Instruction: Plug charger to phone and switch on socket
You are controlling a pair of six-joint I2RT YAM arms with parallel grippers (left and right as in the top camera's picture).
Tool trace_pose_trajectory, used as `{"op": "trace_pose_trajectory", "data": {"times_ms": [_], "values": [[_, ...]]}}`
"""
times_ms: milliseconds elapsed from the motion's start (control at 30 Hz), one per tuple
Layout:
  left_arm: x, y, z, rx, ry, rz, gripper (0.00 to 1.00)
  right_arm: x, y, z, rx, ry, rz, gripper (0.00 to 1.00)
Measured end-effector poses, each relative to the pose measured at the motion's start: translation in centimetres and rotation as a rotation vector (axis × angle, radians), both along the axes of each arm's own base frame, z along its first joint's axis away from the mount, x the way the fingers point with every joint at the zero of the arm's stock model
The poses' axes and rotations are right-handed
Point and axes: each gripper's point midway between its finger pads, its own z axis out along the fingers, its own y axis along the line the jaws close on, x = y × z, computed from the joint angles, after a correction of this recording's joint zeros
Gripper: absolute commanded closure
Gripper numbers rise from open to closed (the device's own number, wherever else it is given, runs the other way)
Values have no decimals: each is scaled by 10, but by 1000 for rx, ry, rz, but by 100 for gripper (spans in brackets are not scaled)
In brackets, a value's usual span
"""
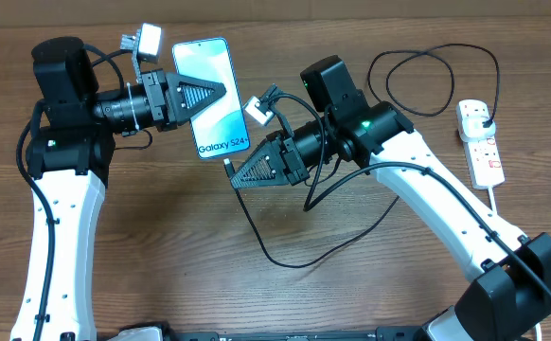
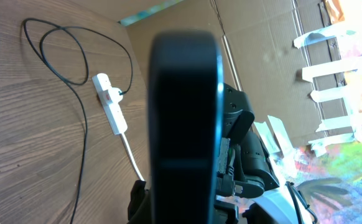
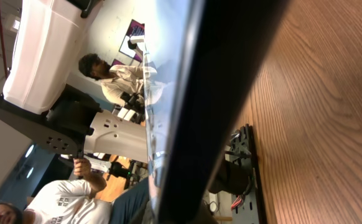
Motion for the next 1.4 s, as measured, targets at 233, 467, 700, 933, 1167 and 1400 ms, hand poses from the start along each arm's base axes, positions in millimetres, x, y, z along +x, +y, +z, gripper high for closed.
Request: {"op": "trace_pose_trajectory", "data": {"times_ms": [233, 467, 700, 933, 1167, 1400], "values": [[-3, 0, -4, 3, 21, -6, 96, 1, 1, 0, 4, -10, -2, 96], [-5, -1, -4, 4, -3, -19, 96, 1, 1, 0, 5, -14, -3, 96], [-5, -1, -3, 15, -47, -26, 95, 2, 1, -1, -2, -16, -9, 96], [-3, 0, -4, 26, -66, -18, 95, 2, 1, -2, -9, -12, -12, 96], [0, 2, -5, 35, -68, 0, 95, 2, 1, -2, -10, -10, -11, 96], [-1, 2, -4, 31, -65, -3, 96, 2, 1, -3, -13, -11, -14, 96]]}}
